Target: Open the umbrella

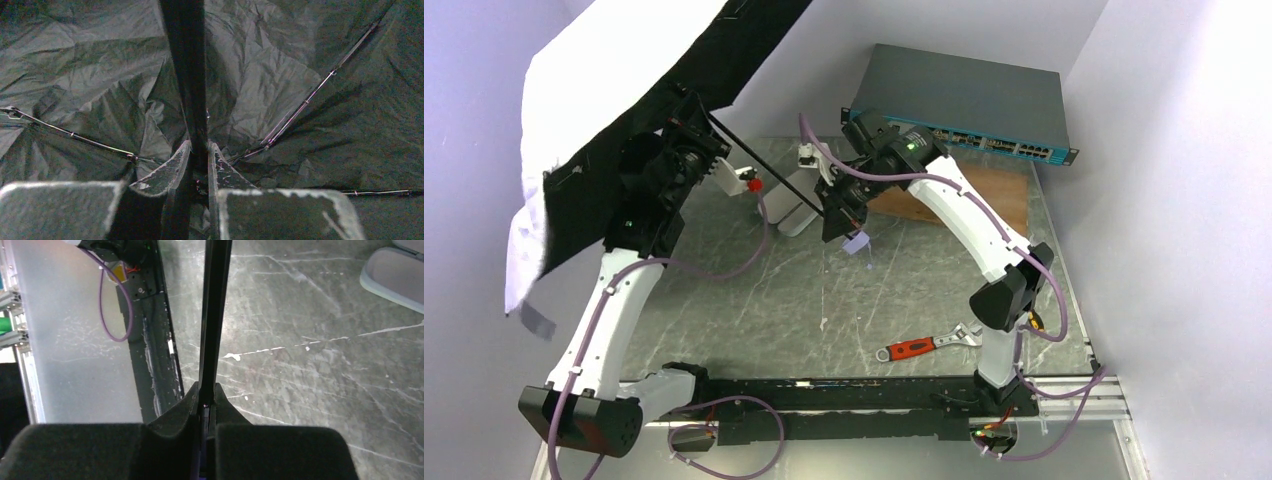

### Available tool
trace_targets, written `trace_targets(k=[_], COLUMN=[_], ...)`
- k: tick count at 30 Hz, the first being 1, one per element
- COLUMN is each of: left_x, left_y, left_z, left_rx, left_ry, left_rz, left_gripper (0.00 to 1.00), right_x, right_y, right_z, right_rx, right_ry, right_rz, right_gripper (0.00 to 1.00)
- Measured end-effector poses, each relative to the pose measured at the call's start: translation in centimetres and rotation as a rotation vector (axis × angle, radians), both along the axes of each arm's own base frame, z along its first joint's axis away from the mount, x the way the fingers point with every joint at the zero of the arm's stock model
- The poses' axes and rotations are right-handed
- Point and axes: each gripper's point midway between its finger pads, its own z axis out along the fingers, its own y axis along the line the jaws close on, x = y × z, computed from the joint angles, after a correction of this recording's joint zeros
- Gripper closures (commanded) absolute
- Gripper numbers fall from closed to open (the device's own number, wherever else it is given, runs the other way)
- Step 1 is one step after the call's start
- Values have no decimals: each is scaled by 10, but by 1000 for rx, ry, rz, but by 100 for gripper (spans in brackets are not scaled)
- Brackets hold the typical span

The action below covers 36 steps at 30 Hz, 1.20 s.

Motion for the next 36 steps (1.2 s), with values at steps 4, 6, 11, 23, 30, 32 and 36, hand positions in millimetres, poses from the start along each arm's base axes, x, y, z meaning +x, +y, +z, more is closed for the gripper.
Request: trace_targets(k=[4,6,11,23,30,32,36], left_x=[12,20,35,42,58,67,85], left_y=[3,2,3,33,48,50,49], left_z=[-11,-15,-25,-30,-46,-55,-69], left_rx=[4,4,5,2,0,-2,-8], left_ry=[17,20,31,23,56,69,91], left_rz=[4,4,16,46,22,11,-5], left_gripper=[89,84,75,100,96,97,92], right_x=[3,7,15,19,36,40,50], right_y=[-1,-4,-10,-8,6,7,5], right_z=[-3,-5,-11,-15,-38,-46,-55], right_rx=[-20,-32,-76,-95,-77,-79,-89], right_ry=[-29,-45,-89,-162,-229,-245,-289], right_rz=[-1,-10,-25,6,6,-2,-29], right_gripper=[100,100,100,100,100,100,100])
